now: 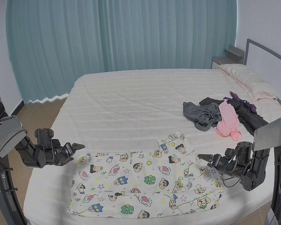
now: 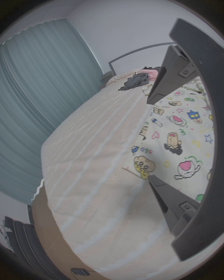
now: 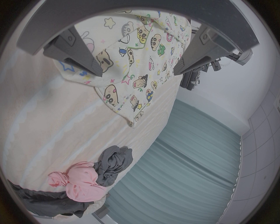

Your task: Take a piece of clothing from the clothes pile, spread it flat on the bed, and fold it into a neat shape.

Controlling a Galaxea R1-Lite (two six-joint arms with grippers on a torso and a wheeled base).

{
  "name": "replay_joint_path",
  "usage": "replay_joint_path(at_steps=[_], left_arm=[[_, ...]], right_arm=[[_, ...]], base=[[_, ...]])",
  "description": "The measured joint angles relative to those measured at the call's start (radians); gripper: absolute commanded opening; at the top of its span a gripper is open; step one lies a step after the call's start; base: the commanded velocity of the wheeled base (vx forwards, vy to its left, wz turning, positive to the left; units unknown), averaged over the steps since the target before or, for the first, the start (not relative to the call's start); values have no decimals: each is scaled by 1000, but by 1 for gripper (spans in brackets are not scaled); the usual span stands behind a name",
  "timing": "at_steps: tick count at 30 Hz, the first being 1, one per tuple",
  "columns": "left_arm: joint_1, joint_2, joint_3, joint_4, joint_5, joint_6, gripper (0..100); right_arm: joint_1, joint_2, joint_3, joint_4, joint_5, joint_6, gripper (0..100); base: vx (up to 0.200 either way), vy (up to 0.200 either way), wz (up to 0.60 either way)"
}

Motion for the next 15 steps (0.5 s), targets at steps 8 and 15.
replay_joint_path(at_steps=[8, 15], left_arm=[[-12, 84, -129, 13, -2, 101, 100], [-6, 150, -184, 81, -12, 222, 100]], right_arm=[[2, 3, -3, 0, 0, 0, 100], [20, 9, 0, 0, -1, 0, 100]], base=[[0, 0, 0], [0, 0, 0]])
